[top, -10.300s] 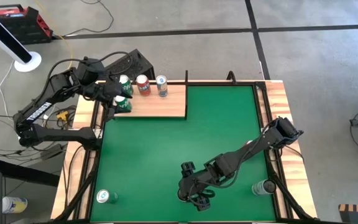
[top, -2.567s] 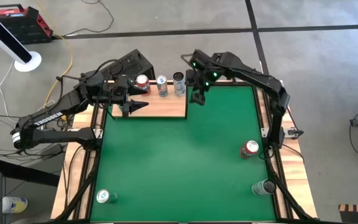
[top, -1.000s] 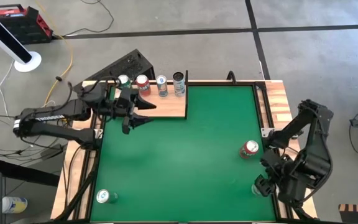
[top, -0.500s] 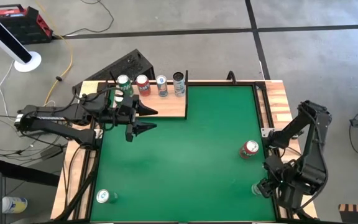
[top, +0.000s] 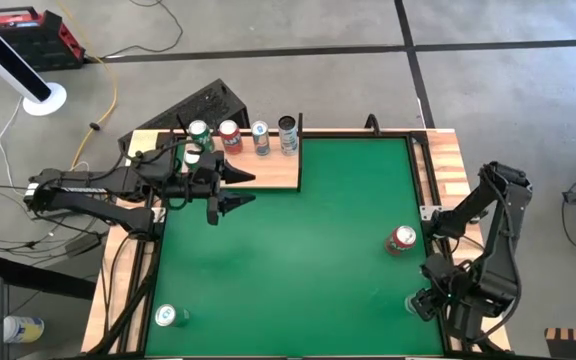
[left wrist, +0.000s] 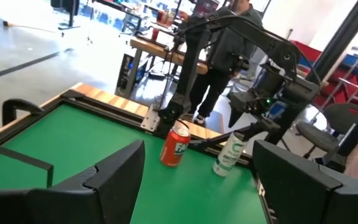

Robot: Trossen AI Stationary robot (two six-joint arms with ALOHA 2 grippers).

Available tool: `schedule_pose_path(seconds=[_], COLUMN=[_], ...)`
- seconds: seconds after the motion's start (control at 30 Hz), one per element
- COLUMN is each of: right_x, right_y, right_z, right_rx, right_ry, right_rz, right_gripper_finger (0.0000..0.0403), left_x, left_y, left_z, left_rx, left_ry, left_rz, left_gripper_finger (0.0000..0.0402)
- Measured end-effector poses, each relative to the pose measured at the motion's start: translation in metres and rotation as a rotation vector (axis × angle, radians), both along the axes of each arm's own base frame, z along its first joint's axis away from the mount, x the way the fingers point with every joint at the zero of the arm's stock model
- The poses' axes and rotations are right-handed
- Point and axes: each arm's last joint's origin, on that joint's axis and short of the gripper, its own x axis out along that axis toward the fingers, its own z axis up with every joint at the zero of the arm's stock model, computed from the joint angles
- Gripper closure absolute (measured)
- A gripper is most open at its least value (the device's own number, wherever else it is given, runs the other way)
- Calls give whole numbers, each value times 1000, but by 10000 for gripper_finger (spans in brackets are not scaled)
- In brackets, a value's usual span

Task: Place canned beverage on shelf
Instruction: Put the white and blue soda can on the shelf aligned with the other white and blue soda can

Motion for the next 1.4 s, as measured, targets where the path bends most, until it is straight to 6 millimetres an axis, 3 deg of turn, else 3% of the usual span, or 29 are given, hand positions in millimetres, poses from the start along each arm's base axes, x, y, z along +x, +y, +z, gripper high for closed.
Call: schedule_pose_path(seconds=[0.67,1.0,1.4], right_x=[5,2,1], right_y=[5,9,10], right_z=[-1,-23,-23], right_rx=[60,86,130], right_ry=[-27,19,83], right_rz=[-8,0,2], right_gripper_finger=[56,56,59], left_x=[0,0,0], left_y=[0,0,1], left_z=[0,0,0], left_rx=[76,76,75], left_ry=[5,6,7], left_rz=[7,7,34], left_gripper_finger=[118,118,118])
